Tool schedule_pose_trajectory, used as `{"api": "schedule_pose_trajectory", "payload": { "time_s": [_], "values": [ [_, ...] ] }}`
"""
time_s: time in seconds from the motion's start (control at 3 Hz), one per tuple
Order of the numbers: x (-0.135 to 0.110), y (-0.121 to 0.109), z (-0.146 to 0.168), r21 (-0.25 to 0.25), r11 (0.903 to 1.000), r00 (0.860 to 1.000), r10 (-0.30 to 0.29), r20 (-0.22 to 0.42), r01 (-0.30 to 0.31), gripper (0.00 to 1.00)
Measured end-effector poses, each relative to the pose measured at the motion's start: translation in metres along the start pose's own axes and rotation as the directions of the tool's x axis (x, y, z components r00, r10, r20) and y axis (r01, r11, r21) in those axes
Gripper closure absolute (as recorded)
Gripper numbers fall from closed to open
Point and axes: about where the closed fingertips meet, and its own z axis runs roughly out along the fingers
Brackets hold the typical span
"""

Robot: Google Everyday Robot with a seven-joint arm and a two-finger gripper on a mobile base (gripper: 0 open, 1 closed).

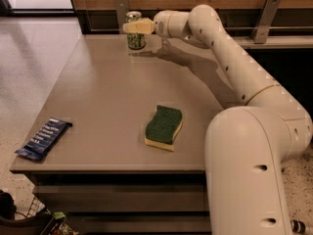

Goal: Move green can near rxbar blueberry

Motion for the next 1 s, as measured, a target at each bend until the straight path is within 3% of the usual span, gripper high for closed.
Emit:
{"api": "schedule_pose_trajectory", "payload": {
  "time_s": [0.33,1.0],
  "values": [
    [0.0111,0.0086,0.0109,-0.021,0.9997,1.0,-0.012,-0.022,0.011,0.25],
    [0.0136,0.0133,0.0168,-0.03,0.9995,1.0,-0.008,-0.024,0.008,0.87]
  ]
}}
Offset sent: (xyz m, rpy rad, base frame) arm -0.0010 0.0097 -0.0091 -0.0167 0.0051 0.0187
